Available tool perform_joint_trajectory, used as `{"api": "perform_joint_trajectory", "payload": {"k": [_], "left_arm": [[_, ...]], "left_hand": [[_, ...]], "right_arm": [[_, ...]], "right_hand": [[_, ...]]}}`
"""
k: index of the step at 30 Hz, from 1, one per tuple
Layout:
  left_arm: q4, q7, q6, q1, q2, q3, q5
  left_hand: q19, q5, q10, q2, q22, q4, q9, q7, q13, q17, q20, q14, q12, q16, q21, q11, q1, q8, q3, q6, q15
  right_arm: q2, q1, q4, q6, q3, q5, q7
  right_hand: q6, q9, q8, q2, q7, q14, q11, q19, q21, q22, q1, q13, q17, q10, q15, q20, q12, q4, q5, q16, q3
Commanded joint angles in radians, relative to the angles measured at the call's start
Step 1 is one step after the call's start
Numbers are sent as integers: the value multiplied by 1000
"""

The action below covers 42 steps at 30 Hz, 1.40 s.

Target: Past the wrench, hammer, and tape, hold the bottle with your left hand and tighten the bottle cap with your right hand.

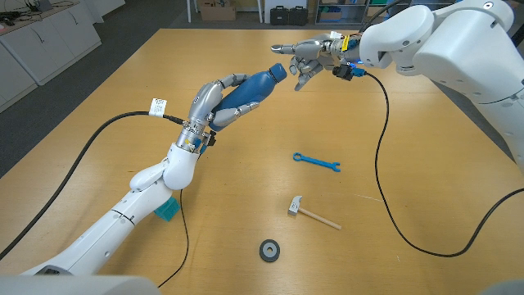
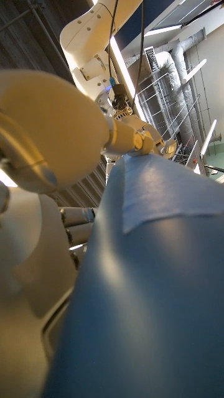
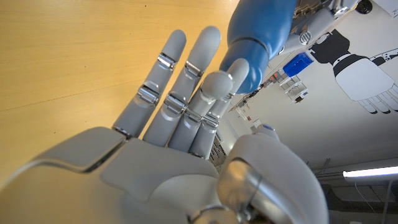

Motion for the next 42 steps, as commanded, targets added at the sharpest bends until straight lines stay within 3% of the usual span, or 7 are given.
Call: {"api": "perform_joint_trajectory", "payload": {"k": [1, 3, 9, 13, 21, 30, 42], "left_arm": [[53, -32, -57, -23, -14, 22, -109], [68, -60, -77, -30, -15, 26, -160], [123, -188, -152, -58, -14, 54, -353], [161, -294, -194, -84, -15, 78, -484], [240, -478, -262, -135, -42, 111, -690], [275, -574, -300, -143, -69, 89, -768], [271, -614, -321, -131, -99, 53, -761]], "left_hand": [[-5, 3, 160, 209, 3, 26, 5, -220, 2, 3, -135, -1, 3, 2, -3, -160, 208, 5, 28, 229, -146], [-5, 3, 161, 209, 3, 26, 5, -220, 2, 3, -135, -1, 3, 1, -4, -160, 209, 5, 27, 228, -146], [-6, 3, 157, 207, 3, 26, 5, -220, 4, 3, -135, -2, 1, 0, -4, -159, 209, 5, 26, 228, -146], [-6, 3, 155, 206, 3, 26, 5, -219, 5, 3, -135, -4, -1, -1, -5, -158, 209, 4, 25, 225, -146], [-8, 3, 151, 204, 3, 27, 5, -216, 6, 2, -135, -7, -4, -3, -6, -159, 208, 3, 22, 224, -145], [-14, 2, 152, 199, 3, 27, 5, -221, 8, 1, -137, -11, -6, -7, -9, -168, 208, 4, 19, 226, -145], [-16, 1, 158, 196, 4, 27, 5, -227, 9, 2, -137, -12, -6, -7, -10, -175, 208, 6, 16, 232, -146]], "right_arm": [[-62, -116, -97, 46, 13, -119, -225], [-76, -136, -110, 55, 4, -153, -259], [-120, -257, -78, 240, 88, -150, -241], [-156, -323, -42, 410, 132, -158, -200], [-202, -393, -12, 627, 156, -259, -180], [-215, -391, 1, 685, 173, -286, -100], [-197, -304, 24, 691, 143, -285, 46]], "right_hand": [[-163, -11, -88, -12, 16, -80, 9, -10, -15, 3, -29, 1, 47, -165, 3, 24, -61, -1, 5, -16, -24], [-248, -12, -137, -14, 24, -153, 21, -41, -32, 4, -39, 29, 56, -305, 21, 54, -102, -6, 5, -38, -32], [-512, -46, -288, -27, 64, -522, 150, -215, -105, 13, -19, -8, 48, -689, 206, 152, -293, -44, 4, -162, -37], [-621, -85, -362, -9, 83, -748, 172, -355, -158, 19, 99, -99, -5, -871, 261, 242, -448, -124, 8, -265, 12], [-659, -116, -404, -2, 28, -848, 112, -448, -197, 18, 253, -183, -61, -908, 236, 274, -534, -223, 23, -321, 72], [-663, -124, -418, 3, 9, -873, 93, -484, -213, 17, 311, -216, -89, -906, 227, 283, -561, -257, 34, -341, 98], [-650, -127, -419, 5, 0, -877, 85, -509, -224, 16, 328, -232, -103, -890, 218, 291, -569, -265, 38, -346, 108]]}}
